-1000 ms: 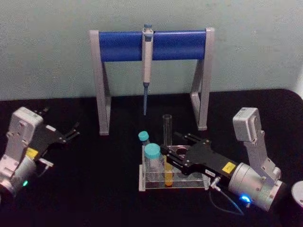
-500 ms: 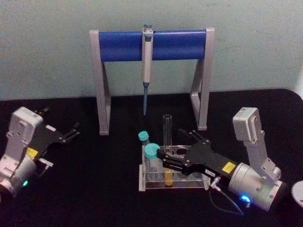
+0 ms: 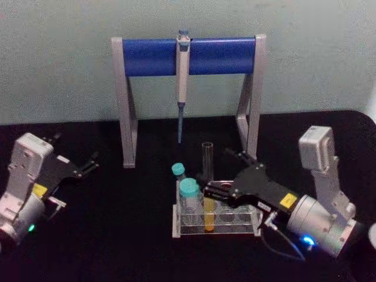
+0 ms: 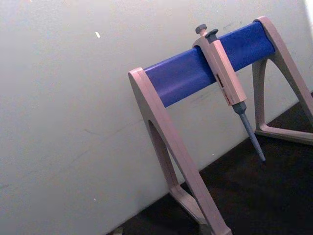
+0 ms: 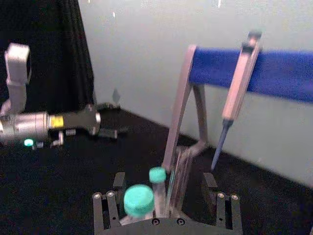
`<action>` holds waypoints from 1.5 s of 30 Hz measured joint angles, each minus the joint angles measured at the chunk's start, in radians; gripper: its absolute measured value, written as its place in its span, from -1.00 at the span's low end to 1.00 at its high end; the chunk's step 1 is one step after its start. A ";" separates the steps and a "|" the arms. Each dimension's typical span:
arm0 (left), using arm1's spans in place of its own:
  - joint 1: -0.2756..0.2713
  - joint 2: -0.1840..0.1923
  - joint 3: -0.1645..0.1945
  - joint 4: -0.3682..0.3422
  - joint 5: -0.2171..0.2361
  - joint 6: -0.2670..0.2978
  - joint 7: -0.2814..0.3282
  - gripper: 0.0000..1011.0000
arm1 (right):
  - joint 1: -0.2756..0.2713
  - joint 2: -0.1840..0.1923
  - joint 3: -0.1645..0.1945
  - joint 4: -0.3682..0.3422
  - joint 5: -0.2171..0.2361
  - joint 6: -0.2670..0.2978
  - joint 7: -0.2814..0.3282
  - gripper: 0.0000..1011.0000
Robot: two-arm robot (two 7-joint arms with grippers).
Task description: Pick up the test tube from the test tube rack, shake it, then place it back into the test tube rack.
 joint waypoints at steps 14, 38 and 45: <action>0.000 0.000 0.000 0.000 0.000 0.000 0.000 0.98 | -0.099 -0.023 0.130 -0.134 -0.100 -0.146 -0.167 0.98; 0.000 0.000 0.000 0.000 0.000 0.000 0.000 0.98 | -0.207 -0.162 0.232 0.011 -0.272 -0.077 -0.431 0.98; 0.000 0.000 0.000 0.000 0.000 0.000 0.000 0.98 | -0.203 -0.186 0.239 0.062 -0.279 -0.062 -0.420 0.98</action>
